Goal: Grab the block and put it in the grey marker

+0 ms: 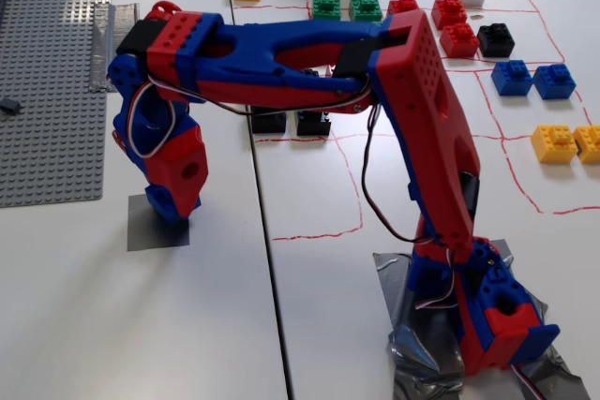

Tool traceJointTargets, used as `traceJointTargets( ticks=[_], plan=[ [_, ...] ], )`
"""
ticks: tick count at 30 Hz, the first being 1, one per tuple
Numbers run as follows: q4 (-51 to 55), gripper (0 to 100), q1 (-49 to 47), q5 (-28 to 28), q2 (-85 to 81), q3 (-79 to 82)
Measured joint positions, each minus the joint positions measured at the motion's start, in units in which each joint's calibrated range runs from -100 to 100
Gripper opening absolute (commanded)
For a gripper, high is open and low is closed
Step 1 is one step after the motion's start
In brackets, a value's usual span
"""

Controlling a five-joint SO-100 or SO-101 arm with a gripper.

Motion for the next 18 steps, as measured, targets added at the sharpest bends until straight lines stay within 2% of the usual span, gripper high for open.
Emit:
traceJointTargets(
  ticks=[9,13,18],
  plan=[
    [0.00,1,-0.59,1.37,1.50,-0.18],
    [0.00,10,-0.80,1.47,2.00,-1.27],
    [0.65,29,-1.98,1.47,2.59,-2.54]
  ],
)
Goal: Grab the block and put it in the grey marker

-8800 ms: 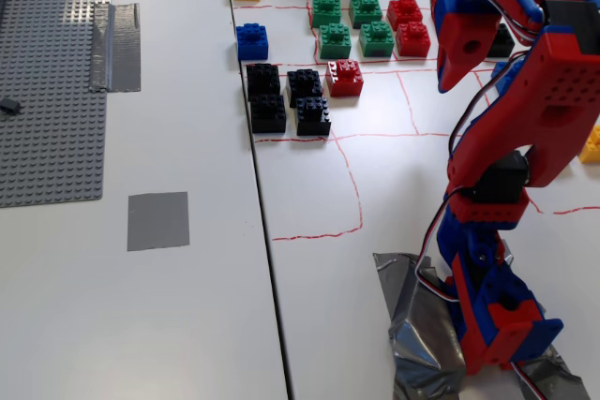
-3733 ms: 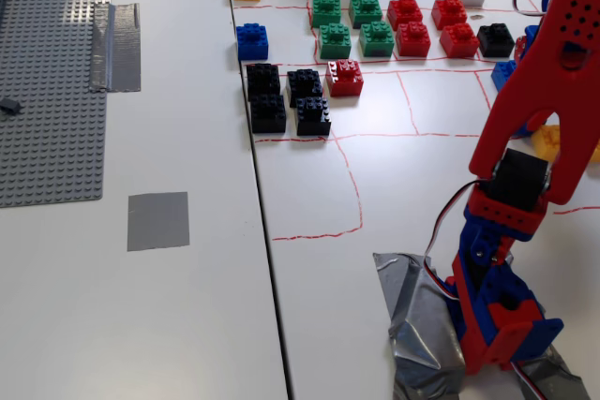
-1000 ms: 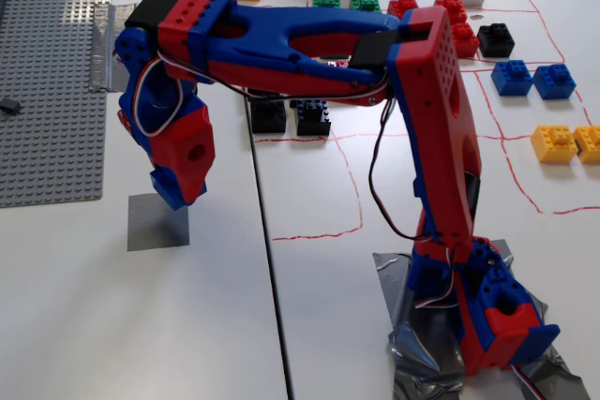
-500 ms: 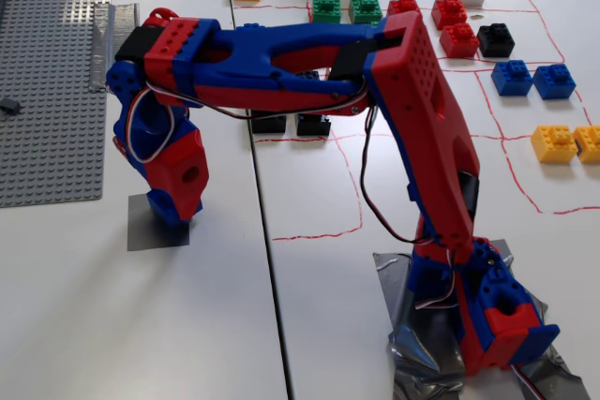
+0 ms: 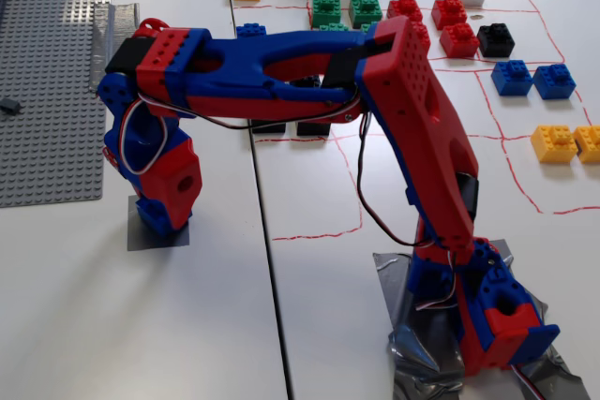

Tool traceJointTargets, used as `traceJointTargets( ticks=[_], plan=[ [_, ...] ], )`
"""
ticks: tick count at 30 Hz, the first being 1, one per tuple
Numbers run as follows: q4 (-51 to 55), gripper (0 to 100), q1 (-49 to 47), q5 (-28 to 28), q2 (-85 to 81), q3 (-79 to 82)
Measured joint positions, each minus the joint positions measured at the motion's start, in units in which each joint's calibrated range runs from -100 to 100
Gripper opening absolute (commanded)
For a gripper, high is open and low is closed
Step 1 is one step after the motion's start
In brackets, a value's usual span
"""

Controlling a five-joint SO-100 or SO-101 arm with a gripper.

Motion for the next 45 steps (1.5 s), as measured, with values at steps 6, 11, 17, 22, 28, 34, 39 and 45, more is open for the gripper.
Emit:
traceJointTargets(
  ticks=[6,11,17,22,28,34,39,45],
  plan=[
    [2.43,38,-0.37,0.00,0.17,-2.72],
    [6.88,46,-0.37,0.29,0.17,-6.99],
    [8.25,42,-0.29,1.86,0.17,-7.54],
    [8.90,39,-0.15,2.98,-1.84,-7.54],
    [10.60,21,3.44,5.91,-9.43,-7.27],
    [13.27,7,7.46,9.04,-12.93,-5.99],
    [15.86,2,11.20,10.89,-16.94,-5.99],
    [19.66,0,16.47,11.72,-20.61,-5.99]
  ],
)
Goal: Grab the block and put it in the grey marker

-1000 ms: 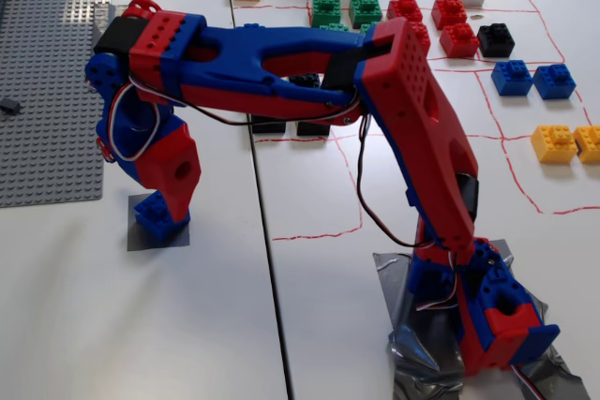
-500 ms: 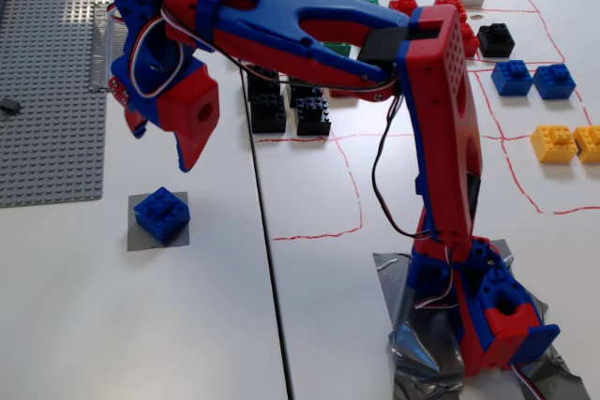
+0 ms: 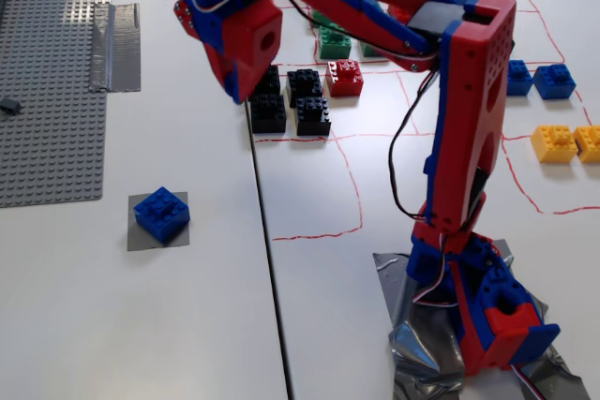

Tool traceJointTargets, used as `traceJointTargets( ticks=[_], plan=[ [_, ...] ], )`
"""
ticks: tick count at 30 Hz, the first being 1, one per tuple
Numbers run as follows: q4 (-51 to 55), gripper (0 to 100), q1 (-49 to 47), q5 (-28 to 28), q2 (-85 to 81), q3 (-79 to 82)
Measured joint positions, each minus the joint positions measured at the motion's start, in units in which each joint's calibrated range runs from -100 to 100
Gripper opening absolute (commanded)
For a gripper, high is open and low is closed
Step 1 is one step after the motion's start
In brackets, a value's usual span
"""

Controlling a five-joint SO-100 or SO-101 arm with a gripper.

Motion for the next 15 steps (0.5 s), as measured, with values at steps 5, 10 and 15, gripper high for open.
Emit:
traceJointTargets(
  ticks=[5,10,15],
  plan=[
    [1.94,0,5.20,0.54,-1.84,0.09],
    [2.02,0,11.12,2.10,-8.76,2.36],
    [2.02,0,15.95,3.13,-11.60,5.81]
  ],
)
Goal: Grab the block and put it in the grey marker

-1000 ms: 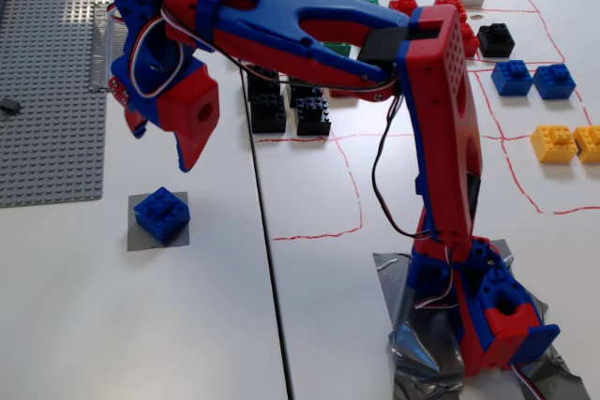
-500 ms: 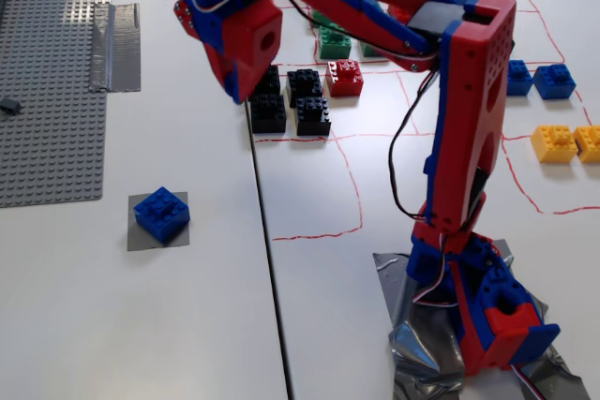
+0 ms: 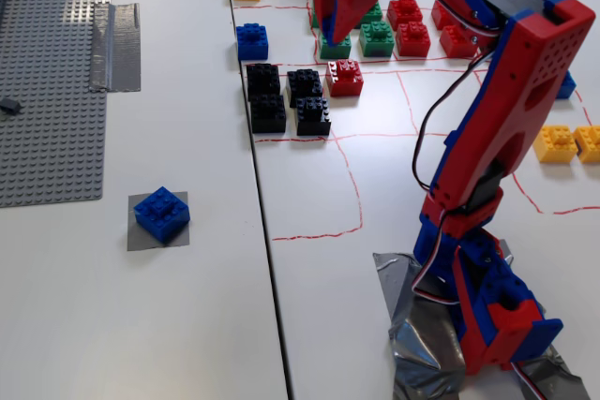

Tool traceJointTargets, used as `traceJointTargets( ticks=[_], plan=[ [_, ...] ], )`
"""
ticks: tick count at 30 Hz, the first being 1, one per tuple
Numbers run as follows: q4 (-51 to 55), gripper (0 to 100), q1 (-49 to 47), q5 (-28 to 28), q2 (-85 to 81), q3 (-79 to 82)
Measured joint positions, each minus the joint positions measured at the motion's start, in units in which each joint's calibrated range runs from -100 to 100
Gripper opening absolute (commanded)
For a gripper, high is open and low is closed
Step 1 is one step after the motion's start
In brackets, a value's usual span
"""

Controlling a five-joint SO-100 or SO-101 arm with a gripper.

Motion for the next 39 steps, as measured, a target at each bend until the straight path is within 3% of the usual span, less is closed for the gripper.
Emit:
traceJointTargets(
  ticks=[17,39],
  plan=[
    [-2.83,0,24.30,5.13,-5.42,8.72],
    [-18.93,0,29.86,5.32,-5.01,22.07]
  ],
)
